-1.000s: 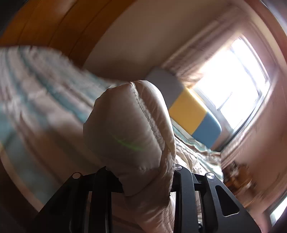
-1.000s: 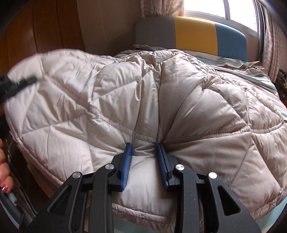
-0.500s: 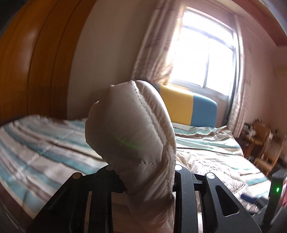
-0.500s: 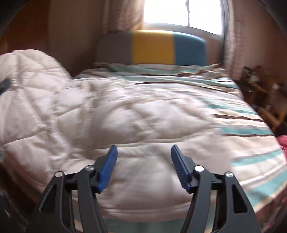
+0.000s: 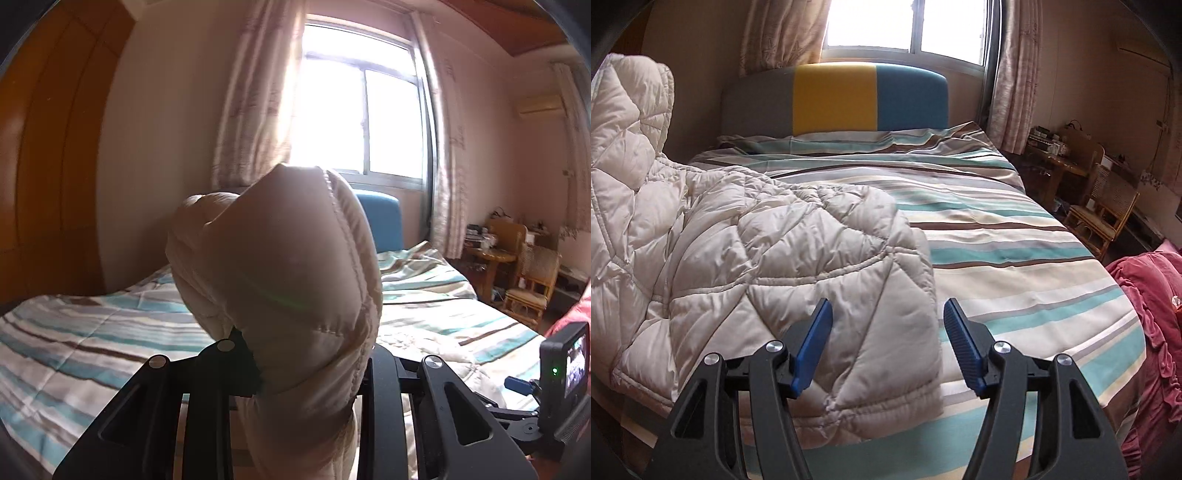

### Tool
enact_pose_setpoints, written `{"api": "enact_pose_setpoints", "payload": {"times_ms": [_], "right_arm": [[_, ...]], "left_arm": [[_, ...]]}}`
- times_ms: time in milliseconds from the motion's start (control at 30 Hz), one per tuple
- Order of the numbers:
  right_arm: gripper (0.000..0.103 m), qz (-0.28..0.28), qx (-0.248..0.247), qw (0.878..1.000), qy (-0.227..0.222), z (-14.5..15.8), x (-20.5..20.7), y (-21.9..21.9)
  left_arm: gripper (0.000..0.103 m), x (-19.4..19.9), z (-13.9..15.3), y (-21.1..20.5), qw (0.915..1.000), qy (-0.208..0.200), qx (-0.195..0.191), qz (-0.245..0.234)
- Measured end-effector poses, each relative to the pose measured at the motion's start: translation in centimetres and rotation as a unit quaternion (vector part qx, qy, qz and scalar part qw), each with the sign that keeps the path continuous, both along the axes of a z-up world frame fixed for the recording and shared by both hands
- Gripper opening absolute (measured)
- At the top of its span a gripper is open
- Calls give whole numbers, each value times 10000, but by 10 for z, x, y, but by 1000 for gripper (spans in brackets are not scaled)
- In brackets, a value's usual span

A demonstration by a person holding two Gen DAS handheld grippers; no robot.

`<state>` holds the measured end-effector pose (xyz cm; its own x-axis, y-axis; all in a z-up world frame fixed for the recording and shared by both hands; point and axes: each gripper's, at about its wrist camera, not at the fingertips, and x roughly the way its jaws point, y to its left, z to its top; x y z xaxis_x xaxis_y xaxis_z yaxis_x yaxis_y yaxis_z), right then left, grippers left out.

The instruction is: Fold large clothes

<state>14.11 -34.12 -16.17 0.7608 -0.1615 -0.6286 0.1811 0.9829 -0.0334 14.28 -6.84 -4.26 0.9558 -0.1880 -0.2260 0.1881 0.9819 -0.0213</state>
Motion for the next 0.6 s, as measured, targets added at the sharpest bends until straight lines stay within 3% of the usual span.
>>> {"api": "enact_pose_setpoints", "payload": {"times_ms": [333, 600], "right_arm": [[63, -360, 86, 9993, -18, 5, -5, -24], [63, -602, 155, 9981, -16, 8, -9, -42]], "left_arm": [[27, 3, -2, -46, 9982, -18, 348, -492], [28, 8, -10, -73, 9940, 248, 346, -1007]]}}
